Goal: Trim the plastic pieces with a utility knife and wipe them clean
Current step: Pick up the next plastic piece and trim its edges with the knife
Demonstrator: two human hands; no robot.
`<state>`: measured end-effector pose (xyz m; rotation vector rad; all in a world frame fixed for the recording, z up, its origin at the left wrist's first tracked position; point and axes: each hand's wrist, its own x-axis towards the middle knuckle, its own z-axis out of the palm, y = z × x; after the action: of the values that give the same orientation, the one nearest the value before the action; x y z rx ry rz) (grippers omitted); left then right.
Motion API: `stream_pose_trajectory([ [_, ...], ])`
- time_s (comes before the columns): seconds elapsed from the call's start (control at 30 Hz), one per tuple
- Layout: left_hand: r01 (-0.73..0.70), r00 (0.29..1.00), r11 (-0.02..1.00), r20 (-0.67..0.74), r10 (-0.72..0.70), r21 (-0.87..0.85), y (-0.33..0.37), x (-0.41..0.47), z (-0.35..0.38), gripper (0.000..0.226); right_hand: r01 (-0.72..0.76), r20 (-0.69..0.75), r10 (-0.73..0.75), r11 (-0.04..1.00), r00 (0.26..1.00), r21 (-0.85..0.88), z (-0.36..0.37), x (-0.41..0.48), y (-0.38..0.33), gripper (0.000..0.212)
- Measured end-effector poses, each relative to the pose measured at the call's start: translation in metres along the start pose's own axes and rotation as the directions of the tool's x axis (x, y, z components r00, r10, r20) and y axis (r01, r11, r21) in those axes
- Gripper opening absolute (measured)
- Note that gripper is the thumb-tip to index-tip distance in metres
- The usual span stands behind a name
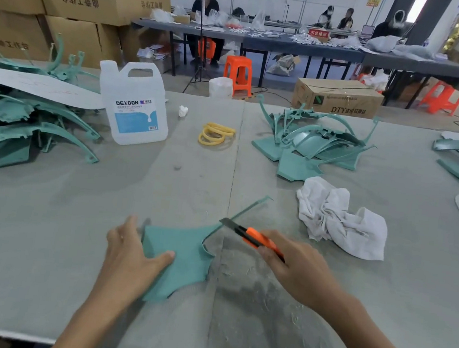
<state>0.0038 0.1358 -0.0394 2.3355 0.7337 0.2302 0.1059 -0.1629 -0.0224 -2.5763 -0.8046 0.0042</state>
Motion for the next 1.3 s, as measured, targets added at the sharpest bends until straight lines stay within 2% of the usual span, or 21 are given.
stream_pose_trajectory([
  [0.03,-0.073,0.996,0.983,-0.029,0.079,0.169,-0.001,0.002,0.002,0.105,0.012,0.015,-0.012,1.000,1.000,0.002,0.002,-0.001,-0.003,0.027],
  [0.07,-0.162,0.986,0.951,-0.001,0.168,0.263,0.001,0.005,0.005,0.106,0.020,0.026,-0.020,1.000,0.999,-0.001,0.003,0.000,-0.007,0.029],
  [0.13,-0.321,0.943,0.904,0.180,0.279,0.283,0.008,0.012,0.013,0.103,0.030,0.041,-0.030,0.999,0.999,-0.020,0.005,0.002,-0.012,0.031],
  [0.2,-0.382,0.904,0.879,0.315,0.290,0.285,0.012,0.013,0.025,0.117,0.037,0.055,-0.034,0.998,0.998,-0.048,0.007,0.006,-0.017,0.030],
  [0.27,-0.394,0.898,0.855,0.338,0.281,0.336,0.010,0.012,0.036,0.127,0.056,0.083,-0.050,0.996,0.995,-0.071,0.009,0.007,-0.022,0.029],
  [0.4,-0.391,0.906,0.853,0.311,0.289,0.346,0.001,0.013,0.043,0.126,0.082,0.171,-0.059,0.988,0.983,-0.131,0.013,0.015,-0.026,0.029],
  [0.5,-0.387,0.909,0.863,0.295,0.296,0.326,0.000,0.015,0.044,0.131,0.069,0.126,-0.040,0.969,0.991,-0.237,0.017,0.016,-0.027,0.033],
  [0.63,-0.371,0.915,0.875,0.285,0.287,0.311,0.001,0.013,0.043,0.138,0.088,0.173,-0.054,0.977,0.983,-0.193,0.021,0.014,-0.031,0.034],
  [0.77,-0.387,0.910,0.865,0.284,0.303,0.319,0.001,0.014,0.042,0.140,0.057,0.102,-0.029,0.959,0.994,-0.278,0.021,0.019,-0.031,0.036],
  [0.87,-0.399,0.906,0.861,0.279,0.317,0.316,0.000,0.014,0.043,0.138,0.089,0.153,-0.058,0.974,0.987,-0.206,0.024,0.016,-0.036,0.036],
  [1.03,-0.411,0.901,0.857,0.279,0.331,0.312,-0.003,0.016,0.045,0.137,0.047,0.108,-0.020,0.965,0.994,-0.258,0.022,0.019,-0.032,0.037],
  [1.17,-0.421,0.898,0.852,0.273,0.344,0.311,-0.005,0.016,0.046,0.136,0.086,0.188,-0.052,0.981,0.981,-0.175,0.020,0.018,-0.032,0.035],
  [1.3,-0.416,0.900,0.856,0.278,0.337,0.307,-0.005,0.016,0.046,0.137,0.067,0.130,-0.033,0.961,0.991,-0.268,0.019,0.022,-0.033,0.035],
])
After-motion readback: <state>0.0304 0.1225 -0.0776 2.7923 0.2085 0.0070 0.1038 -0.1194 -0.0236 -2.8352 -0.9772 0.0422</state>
